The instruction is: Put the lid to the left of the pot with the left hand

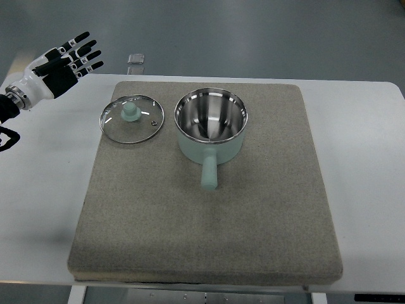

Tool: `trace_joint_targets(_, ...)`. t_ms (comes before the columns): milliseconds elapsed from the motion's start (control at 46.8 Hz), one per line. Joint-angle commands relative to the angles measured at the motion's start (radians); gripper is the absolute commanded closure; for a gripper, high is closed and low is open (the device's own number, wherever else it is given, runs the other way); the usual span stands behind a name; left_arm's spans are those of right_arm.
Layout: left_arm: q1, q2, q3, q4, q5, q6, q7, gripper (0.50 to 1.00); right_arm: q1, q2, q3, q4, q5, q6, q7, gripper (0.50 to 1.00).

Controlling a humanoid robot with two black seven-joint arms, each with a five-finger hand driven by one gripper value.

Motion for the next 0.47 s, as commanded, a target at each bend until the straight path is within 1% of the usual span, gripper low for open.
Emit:
trace_joint_targets(0,0.000,0.000,0.000,-0.002,-0.013,0.000,0.000,0.504,-0.001,0.000,0.000,0.006,0.003,0.002,0.000,0.579)
trace_joint_targets(449,0.000,0.000,0.000,0.000,-0.016,0.000,0.002,0.504,-0.005,0.000,-0.003,0.017,-0.001,0.002,0.002,0.579)
